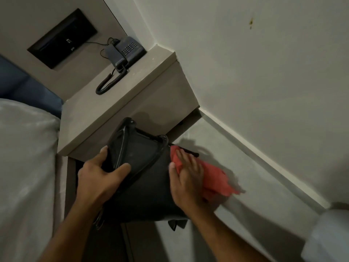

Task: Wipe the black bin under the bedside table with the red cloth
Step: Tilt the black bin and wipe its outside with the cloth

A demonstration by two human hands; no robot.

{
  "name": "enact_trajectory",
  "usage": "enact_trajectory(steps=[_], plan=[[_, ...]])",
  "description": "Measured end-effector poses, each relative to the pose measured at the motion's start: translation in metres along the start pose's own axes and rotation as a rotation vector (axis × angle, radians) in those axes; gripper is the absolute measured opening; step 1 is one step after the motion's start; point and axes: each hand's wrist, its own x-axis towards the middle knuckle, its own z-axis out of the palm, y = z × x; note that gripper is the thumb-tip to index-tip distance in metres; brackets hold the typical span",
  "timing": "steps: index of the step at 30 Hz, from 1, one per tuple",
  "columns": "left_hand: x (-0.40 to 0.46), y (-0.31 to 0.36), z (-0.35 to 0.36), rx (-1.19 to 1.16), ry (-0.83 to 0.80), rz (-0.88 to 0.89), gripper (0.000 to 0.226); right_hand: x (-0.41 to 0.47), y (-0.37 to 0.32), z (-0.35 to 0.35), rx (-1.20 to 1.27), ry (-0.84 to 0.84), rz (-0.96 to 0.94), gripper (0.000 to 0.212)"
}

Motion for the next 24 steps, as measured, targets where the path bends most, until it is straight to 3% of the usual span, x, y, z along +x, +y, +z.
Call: enact_trajectory(steps=[4, 6, 7, 9, 12, 14, 19, 22, 24], plan=[[0.013, -0.004, 0.001, -0.033, -0.005, 0.030, 0.088, -0.019, -0.046, 0.034, -0.076, -0.008, -0.442, 0.059], [0.016, -0.013, -0.003, -0.068, 0.010, -0.001, 0.086, -0.042, -0.013, 0.036, -0.127, -0.064, -0.656, 0.069], [0.016, -0.017, -0.006, -0.082, 0.015, -0.019, 0.086, -0.051, 0.011, 0.032, -0.154, -0.067, -0.675, 0.074], [0.016, -0.022, -0.007, -0.103, 0.006, -0.013, 0.090, -0.051, 0.056, 0.019, -0.200, -0.008, -0.472, 0.075], [0.017, -0.018, -0.006, -0.109, 0.008, 0.025, 0.102, -0.012, 0.069, 0.000, -0.133, -0.005, 0.082, 0.067], [0.020, -0.016, -0.004, -0.101, 0.006, 0.034, 0.101, 0.016, 0.041, 0.000, -0.075, 0.005, 0.160, 0.076], [0.032, -0.013, -0.001, -0.064, 0.044, 0.007, 0.097, -0.017, -0.036, 0.048, -0.214, 0.057, -0.314, 0.060], [0.030, -0.017, -0.005, -0.129, 0.009, 0.001, 0.107, -0.073, 0.012, 0.052, -0.226, -0.001, -0.573, 0.066], [0.028, -0.020, -0.009, -0.163, -0.039, 0.006, 0.113, -0.083, 0.055, 0.038, -0.258, 0.031, -0.595, 0.065]])
